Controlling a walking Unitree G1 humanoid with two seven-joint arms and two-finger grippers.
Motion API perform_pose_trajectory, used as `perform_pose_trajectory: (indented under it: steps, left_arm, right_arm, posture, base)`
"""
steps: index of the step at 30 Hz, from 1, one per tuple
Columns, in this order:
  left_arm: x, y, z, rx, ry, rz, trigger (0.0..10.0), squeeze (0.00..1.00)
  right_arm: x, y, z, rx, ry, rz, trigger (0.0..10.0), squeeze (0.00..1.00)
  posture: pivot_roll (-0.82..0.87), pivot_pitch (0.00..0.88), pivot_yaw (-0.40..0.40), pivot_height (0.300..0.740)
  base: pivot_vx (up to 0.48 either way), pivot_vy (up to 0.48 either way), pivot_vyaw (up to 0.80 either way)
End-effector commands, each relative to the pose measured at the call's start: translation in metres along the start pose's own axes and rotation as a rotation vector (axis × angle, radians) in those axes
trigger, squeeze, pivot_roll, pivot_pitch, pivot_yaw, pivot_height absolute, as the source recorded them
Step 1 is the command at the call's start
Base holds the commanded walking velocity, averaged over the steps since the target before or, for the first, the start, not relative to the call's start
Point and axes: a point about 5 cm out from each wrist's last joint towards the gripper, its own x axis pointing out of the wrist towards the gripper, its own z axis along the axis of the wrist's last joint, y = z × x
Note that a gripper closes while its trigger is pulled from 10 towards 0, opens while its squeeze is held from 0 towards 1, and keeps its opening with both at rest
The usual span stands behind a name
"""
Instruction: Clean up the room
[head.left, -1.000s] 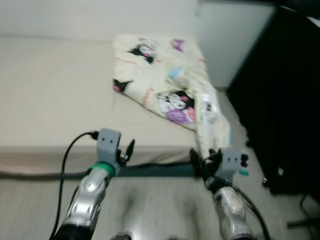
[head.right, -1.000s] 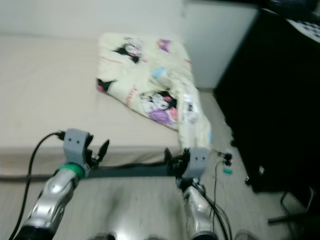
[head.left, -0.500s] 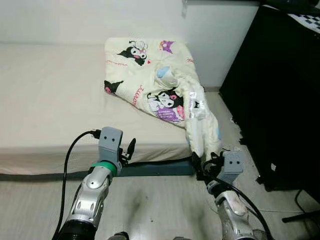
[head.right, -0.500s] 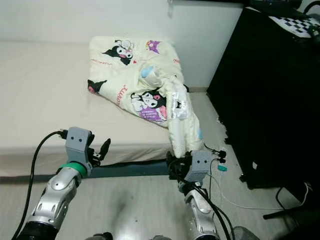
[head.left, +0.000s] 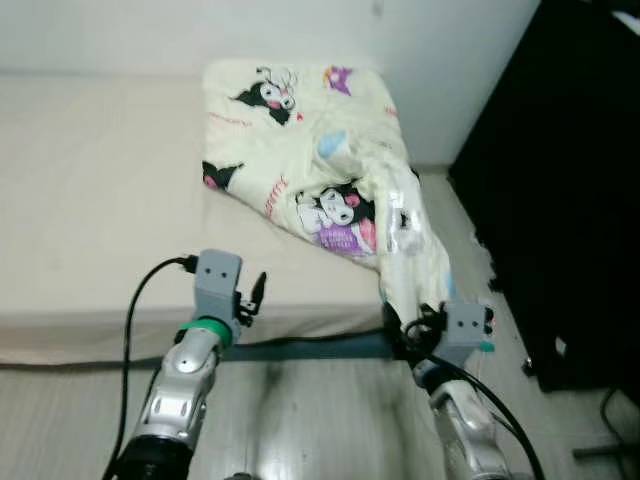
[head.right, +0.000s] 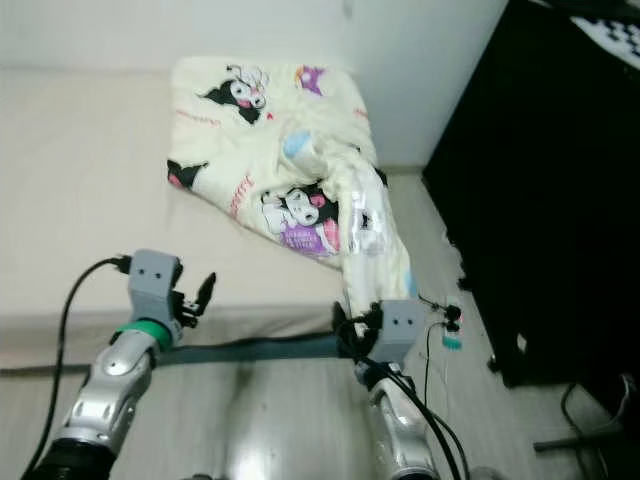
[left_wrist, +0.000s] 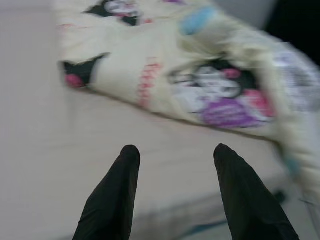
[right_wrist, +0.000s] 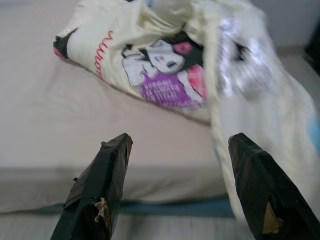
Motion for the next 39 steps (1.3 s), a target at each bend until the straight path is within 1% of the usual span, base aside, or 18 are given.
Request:
perform_pose_trajectory:
  steps: [1, 13, 28, 35, 39]
  left_arm:
    - [-0.0014, 0.0025, -0.0059, -0.002, 0.029, 0.012, 10.0, 0.00]
    - [-0.0011, 0.0026, -0.0061, -0.007, 0.031, 0.015, 10.0, 0.00]
    - [-0.0041, 0.0041, -0.0104, -0.007, 0.043, 0.022, 10.0, 0.00]
    - [-0.0039, 0.0030, -0.0108, -0.008, 0.045, 0.019, 10.0, 0.00]
    - [-0.0050, 0.0028, -0.0140, -0.002, 0.054, 0.018, 10.0, 0.00]
  right_arm:
    - [-0.0039, 0.0043, -0.0062, 0.018, 0.021, 0.004, 10.0, 0.00]
    - [-0.0041, 0.0049, -0.0065, 0.019, 0.023, 0.006, 10.0, 0.00]
    - [-0.0070, 0.0077, -0.0108, 0.015, 0.048, 0.030, 10.0, 0.00]
    - [-0.0068, 0.0072, -0.0108, 0.019, 0.049, 0.026, 10.0, 0.00]
    - [-0.0040, 0.0072, -0.0079, 0.020, 0.040, 0.025, 10.0, 0.00]
  posture:
    - [0.04, 0.067, 0.007, 0.740]
    - [0.04, 0.069, 0.005, 0.740]
    - [0.04, 0.071, 0.006, 0.740]
    - [0.04, 0.070, 0.006, 0.720]
    - [0.04, 0.067, 0.008, 0.700]
  base:
    - [0.480, 0.000, 0.00]
    - [0.454, 0.000, 0.00]
    - [0.000, 0.000, 0.00]
    - [0.000, 0.000, 0.00]
    - [0.000, 0.000, 0.00]
